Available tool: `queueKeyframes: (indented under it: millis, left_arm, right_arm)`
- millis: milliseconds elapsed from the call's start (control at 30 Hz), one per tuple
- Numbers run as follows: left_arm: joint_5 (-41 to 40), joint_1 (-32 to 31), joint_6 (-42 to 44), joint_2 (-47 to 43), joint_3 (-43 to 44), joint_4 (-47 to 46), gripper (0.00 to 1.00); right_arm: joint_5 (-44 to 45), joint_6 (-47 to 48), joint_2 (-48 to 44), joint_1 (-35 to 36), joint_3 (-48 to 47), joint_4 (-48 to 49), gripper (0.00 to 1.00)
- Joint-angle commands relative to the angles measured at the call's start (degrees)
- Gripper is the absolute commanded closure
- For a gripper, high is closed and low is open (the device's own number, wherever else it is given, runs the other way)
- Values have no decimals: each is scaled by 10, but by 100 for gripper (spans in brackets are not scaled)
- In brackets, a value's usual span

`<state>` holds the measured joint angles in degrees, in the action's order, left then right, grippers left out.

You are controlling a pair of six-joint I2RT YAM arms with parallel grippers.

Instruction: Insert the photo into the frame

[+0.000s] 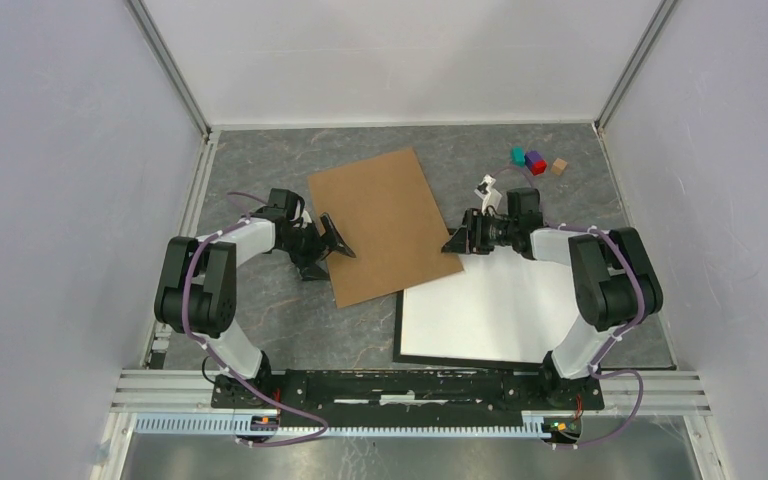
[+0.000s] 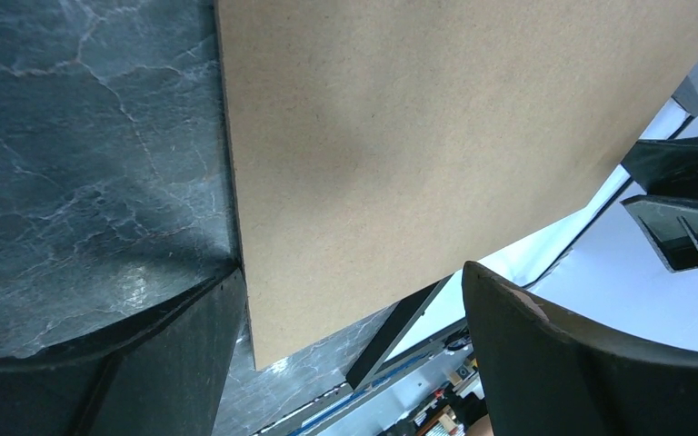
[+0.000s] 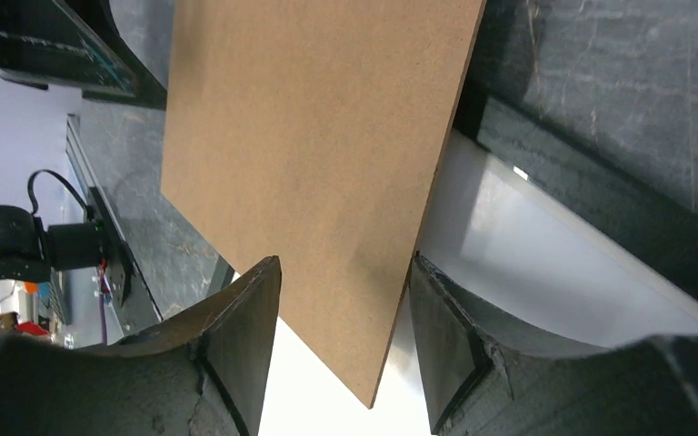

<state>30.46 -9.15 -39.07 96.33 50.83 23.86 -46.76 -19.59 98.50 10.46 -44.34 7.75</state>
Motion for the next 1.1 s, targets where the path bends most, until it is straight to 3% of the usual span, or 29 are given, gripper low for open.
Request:
queueKeyframes:
  millis: [0,333,467,733,900,1067]
  left_arm:
    - [-8,-30,-24,44,-20,-54,5]
    - [-16,-33,-18,31,-9,-48,5]
    - [-18,-33,-20,34,-13,-53,5]
    - [-2,-33,-14,36,-12,-55,5]
    - [0,-33,-13,37,-11,-51,5]
    - [-13,-33,-4,24,-14,-41,5]
  right_arm:
    - [-128,-66,20,35,-6,98,41]
    - [-156,-121,-28,62,19,148,54]
    - [-153,-158,-85,62,50,151,46]
    - [-141,-192,-171,75,118,153,46]
    - [-76,-127,-141,72,54,82,49]
    - [39,-80,-167,70,14,-1,49]
